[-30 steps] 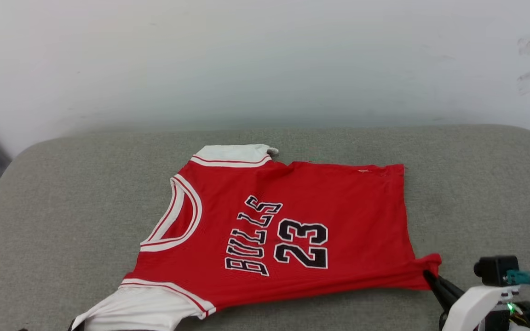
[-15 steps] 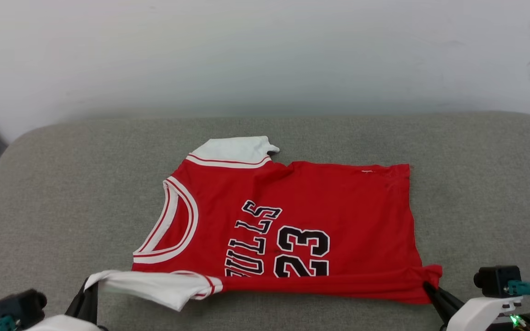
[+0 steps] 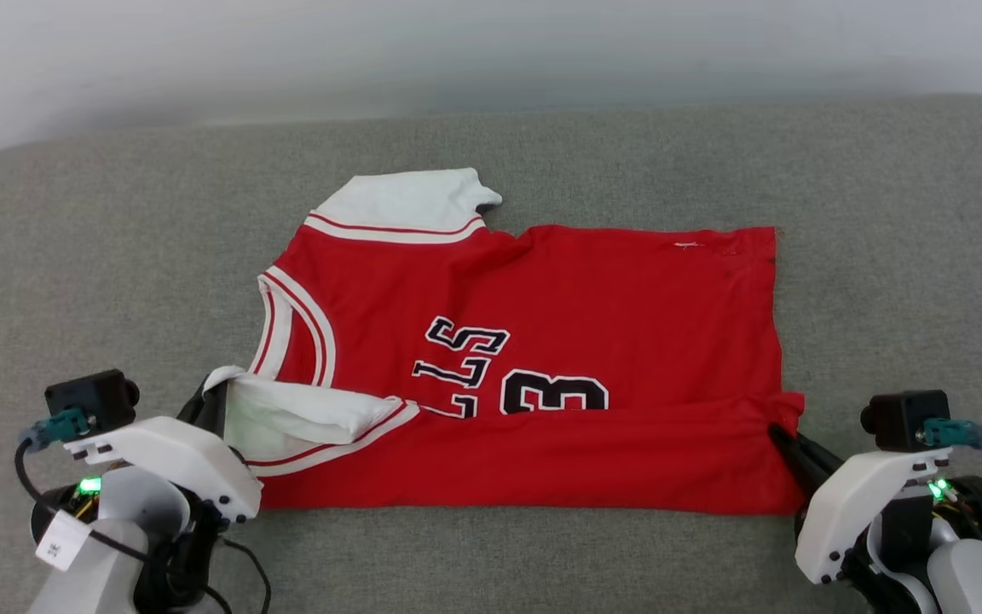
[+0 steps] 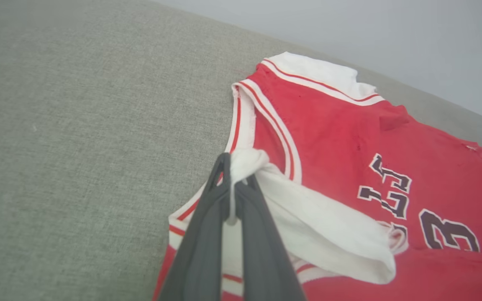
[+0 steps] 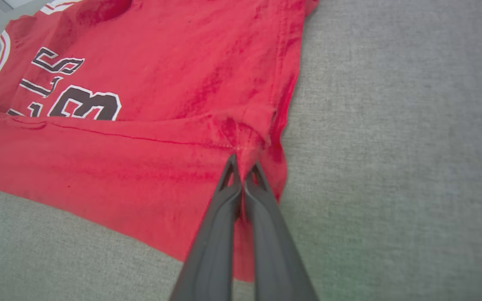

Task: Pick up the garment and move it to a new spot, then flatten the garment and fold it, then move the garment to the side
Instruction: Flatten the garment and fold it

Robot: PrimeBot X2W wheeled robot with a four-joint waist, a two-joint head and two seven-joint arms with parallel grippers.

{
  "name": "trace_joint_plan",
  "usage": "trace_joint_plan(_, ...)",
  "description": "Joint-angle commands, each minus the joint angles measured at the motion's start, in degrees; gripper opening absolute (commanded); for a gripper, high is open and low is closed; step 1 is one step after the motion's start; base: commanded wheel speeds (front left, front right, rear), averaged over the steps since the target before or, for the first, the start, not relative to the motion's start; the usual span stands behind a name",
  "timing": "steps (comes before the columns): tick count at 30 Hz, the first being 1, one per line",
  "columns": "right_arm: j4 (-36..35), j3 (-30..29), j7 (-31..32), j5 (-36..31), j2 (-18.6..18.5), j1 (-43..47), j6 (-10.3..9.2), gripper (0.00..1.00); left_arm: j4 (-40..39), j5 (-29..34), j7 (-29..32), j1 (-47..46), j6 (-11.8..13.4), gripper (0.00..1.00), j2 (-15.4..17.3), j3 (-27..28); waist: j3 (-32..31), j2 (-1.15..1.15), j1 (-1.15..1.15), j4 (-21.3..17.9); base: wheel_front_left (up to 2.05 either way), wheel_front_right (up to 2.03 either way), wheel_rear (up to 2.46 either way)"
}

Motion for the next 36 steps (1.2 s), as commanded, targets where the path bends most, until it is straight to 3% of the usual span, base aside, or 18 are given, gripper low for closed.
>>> trace_joint_plan(1,0.55,0.21,-0.47,-0.32,0.2,-1.6,-0.04,0.0,1.8,-0.28,-0.37,-1.98,-0.88,0.0,-0.43,-0.19,2.05,0.0,-0.01,-0.37,0.0,0.0,0.0)
trace_joint_plan(7,2.93,2.66,-1.07,-0.78,-0.11,-4.62,-0.04,0.0,11.24,-0.95,2.48,-8.7,-4.03,0.0,-1.56,-2.36,5.04,0.0,-0.01,-0.65,0.0,0.0,0.0)
trace_joint_plan(8,3.31,2.95,-1.21,-0.86,-0.19,-4.89,-0.04,0.03,12.72,-1.13,3.08,-9.54,-4.65,0.0,-1.78,-2.84,5.37,0.0,-0.01,-0.69,0.0,0.0,0.0)
trace_joint_plan(10,4.16,3.64,-1.42,-1.0,-0.24,-5.15,-0.04,0.25,15.03,-1.57,3.84,-10.79,-5.65,0.04,-2.22,-3.33,5.73,0.0,-0.01,-0.8,0.0,0.0,0.0)
trace_joint_plan(11,4.52,3.97,-1.65,-0.92,-0.27,-5.15,-0.04,0.41,16.24,-1.83,4.31,-11.24,-6.02,0.32,-2.41,-3.6,5.82,0.0,-0.01,-0.87,0.0,0.0,0.0)
trace_joint_plan(12,4.78,4.15,-1.92,-0.91,-0.33,-5.22,-0.04,0.73,17.12,-1.94,4.46,-11.69,-6.34,0.53,-2.59,-3.67,5.84,0.0,-0.01,-0.96,0.0,0.0,0.0)
trace_joint_plan(13,4.88,4.31,-2.38,-0.87,-0.3,-5.32,-0.05,1.0,17.99,-2.29,4.52,-12.07,-6.56,0.95,-2.78,-3.66,5.8,0.0,-0.01,-1.06,0.0,0.0,0.0)
trace_joint_plan(14,4.91,4.57,-2.9,-0.81,-0.33,-5.31,-0.05,1.0,18.74,-2.5,4.53,-12.31,-6.87,1.0,-2.91,-3.62,5.63,0.0,-0.01,-1.16,0.0,0.0,0.0)
trace_joint_plan(20,2.07,3.61,-11.67,-0.5,0.11,-4.43,-0.03,1.0,21.36,-2.13,3.99,-12.55,-7.46,1.0,-0.98,-3.3,2.77,0.0,-0.01,-1.93,0.0,0.0,0.0)
trace_joint_plan(26,-0.88,2.29,-16.53,-2.04,0.66,-1.59,-0.03,1.0,17.16,-0.85,5.93,-11.17,-7.11,1.0,3.12,-3.54,-1.53,0.0,-0.01,-2.47,0.0,0.0,0.0)
trace_joint_plan(30,-3.06,1.11,-16.48,-3.2,1.63,0.94,-0.03,1.0,11.58,-1.06,11.38,-9.39,-7.25,1.0,8.09,-3.69,-3.61,0.0,-0.01,-2.79,0.0,0.0,0.0)
trace_joint_plan(36,-5.91,-0.42,-14.6,-3.49,3.24,3.93,-0.03,1.0,3.52,-4.54,26.61,-5.27,-7.02,1.0,16.36,-4.17,-4.46,0.0,-0.01,-3.95,0.0,0.0,0.0)
